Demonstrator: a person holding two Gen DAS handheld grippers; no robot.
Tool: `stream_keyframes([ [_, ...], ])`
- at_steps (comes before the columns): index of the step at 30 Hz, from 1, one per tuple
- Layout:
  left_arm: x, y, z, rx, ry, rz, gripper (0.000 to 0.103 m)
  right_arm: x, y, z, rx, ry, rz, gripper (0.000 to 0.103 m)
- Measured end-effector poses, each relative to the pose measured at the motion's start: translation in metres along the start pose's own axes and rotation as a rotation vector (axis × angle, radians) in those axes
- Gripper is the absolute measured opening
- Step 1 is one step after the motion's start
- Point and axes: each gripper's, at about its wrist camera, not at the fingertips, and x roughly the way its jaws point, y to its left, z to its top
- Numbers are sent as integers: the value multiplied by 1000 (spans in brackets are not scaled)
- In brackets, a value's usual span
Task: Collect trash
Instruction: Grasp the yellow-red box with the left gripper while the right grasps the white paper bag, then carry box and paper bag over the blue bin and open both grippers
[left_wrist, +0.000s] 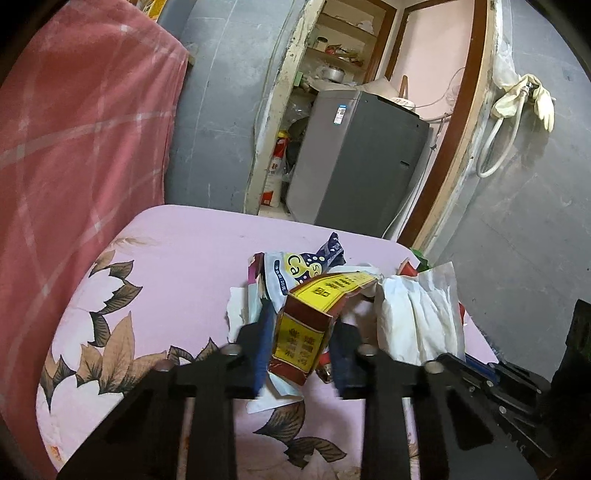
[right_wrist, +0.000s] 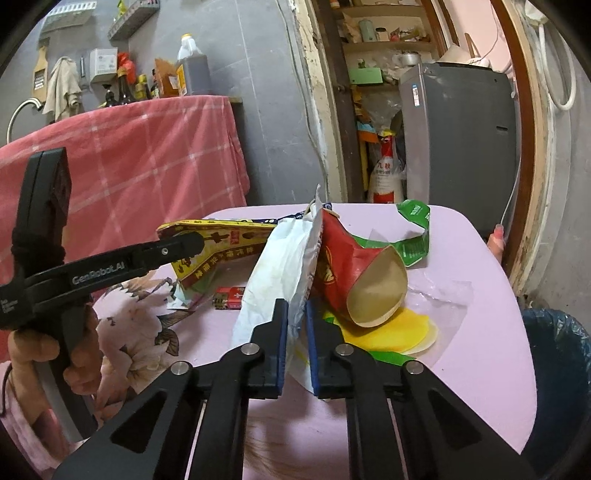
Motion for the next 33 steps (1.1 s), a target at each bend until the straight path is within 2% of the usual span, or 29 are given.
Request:
stream_keyframes([
  [5, -8, -7, -3, -16, -32, 27, 19, -10, 5, 0, -27, -41, -14, 4],
  [10, -29, -19, -12, -29, -114, 70, 18, -24, 7, 2, -41, -96, -14, 4],
  [20, -62, -48, -37, -30, -218, 131, 18, -59, 9, 8, -74, -216, -33, 4],
  [28, -81, -80, -47, -56, -331, 164, 18, -94, -5, 10, -76, -309, -134, 4],
  [33, -86, -98, -46, -70, -349, 147, 18, -112, -30, 9, -28, -335, -205, 4],
])
